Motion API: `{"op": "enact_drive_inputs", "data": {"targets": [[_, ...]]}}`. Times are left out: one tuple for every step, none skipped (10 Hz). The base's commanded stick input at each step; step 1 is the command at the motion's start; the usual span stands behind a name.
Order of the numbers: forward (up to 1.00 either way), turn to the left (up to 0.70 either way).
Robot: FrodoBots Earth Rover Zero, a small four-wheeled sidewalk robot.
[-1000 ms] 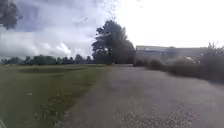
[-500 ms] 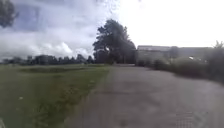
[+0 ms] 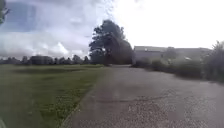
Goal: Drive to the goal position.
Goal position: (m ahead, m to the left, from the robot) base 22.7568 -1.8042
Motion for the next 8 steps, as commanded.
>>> {"op": "enact_drive_inputs", "data": {"targets": [[0.70,0.00],[0.70,-0.03],[0.70,-0.07],[0.70,-0.23],[0.70,-0.23],[0.70,-0.23],[0.70,-0.23],[0.70,-0.23]]}}
